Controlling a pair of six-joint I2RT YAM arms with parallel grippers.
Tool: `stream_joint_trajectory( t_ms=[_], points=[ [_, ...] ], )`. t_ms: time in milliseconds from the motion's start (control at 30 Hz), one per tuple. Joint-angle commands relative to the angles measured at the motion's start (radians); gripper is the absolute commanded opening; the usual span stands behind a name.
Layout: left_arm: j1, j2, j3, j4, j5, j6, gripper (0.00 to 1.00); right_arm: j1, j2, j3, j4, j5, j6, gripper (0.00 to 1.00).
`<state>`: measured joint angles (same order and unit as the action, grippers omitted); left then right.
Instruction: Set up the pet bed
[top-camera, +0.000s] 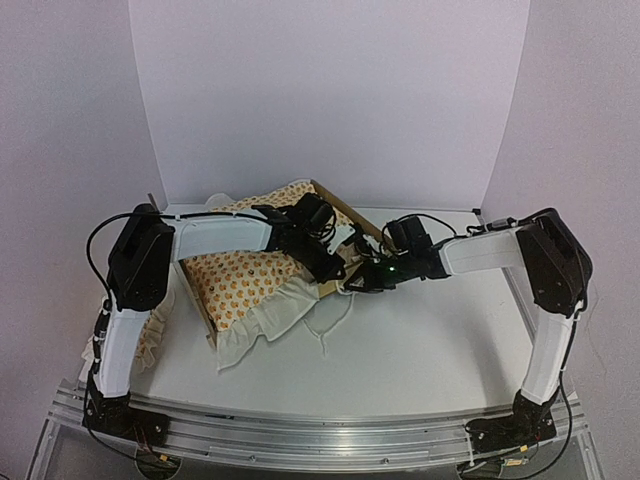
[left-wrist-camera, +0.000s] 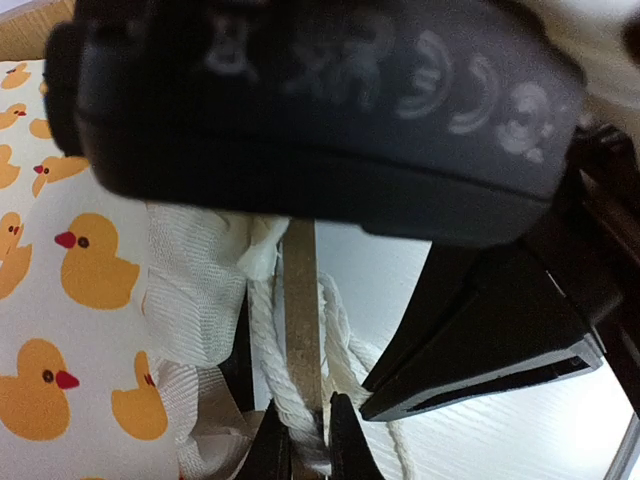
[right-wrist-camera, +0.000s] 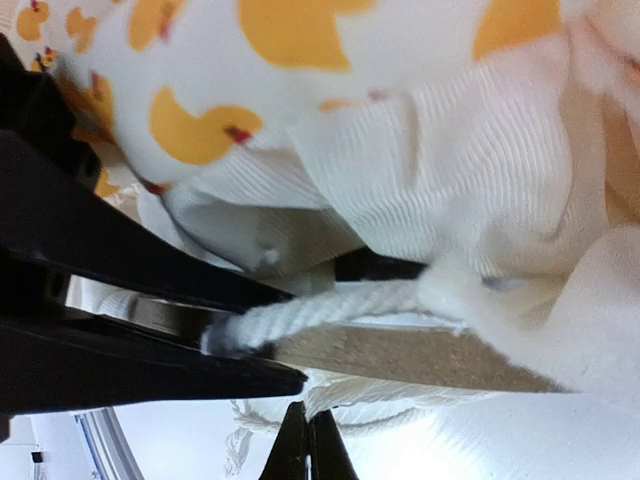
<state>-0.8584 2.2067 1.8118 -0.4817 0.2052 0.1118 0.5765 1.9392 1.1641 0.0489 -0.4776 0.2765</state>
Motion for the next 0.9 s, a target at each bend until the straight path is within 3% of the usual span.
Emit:
stream_joint_trajectory(
  t_ms=[0, 333, 433, 633, 767, 867],
  points=[
    [0.014, -0.037, 0.015, -0.053, 0.105, 0.075, 0.00, -0.009, 0.001, 0.060, 0.035, -0.056, -0.023, 0.00],
    [0.017, -0.054, 0.025, -0.304, 0.331, 0.644, 0.00, -0.008, -0.083, -0.032, 0.026, -0.077, -0.048, 0.00],
    [0.025, -0.049, 0.044, -0.322, 0.338, 0.604, 0.02, -0.007, -0.076, -0.032, 0.028, -0.081, -0.041, 0.00],
    [0.050, -0.052, 0.031, -0.258, 0.336, 0.409, 0.23, 0.000, -0.019, 0.034, 0.031, -0.094, -0.023, 0.00],
    [0.054, -0.083, 0.013, -0.241, 0.269, 0.395, 0.34, 0.017, -0.020, 0.024, 0.032, -0.103, -0.022, 0.00],
    [0.053, -0.106, 0.012, -0.241, 0.293, 0.384, 0.36, 0.025, -0.032, 0.010, 0.034, -0.104, -0.019, 0.00]
  ],
)
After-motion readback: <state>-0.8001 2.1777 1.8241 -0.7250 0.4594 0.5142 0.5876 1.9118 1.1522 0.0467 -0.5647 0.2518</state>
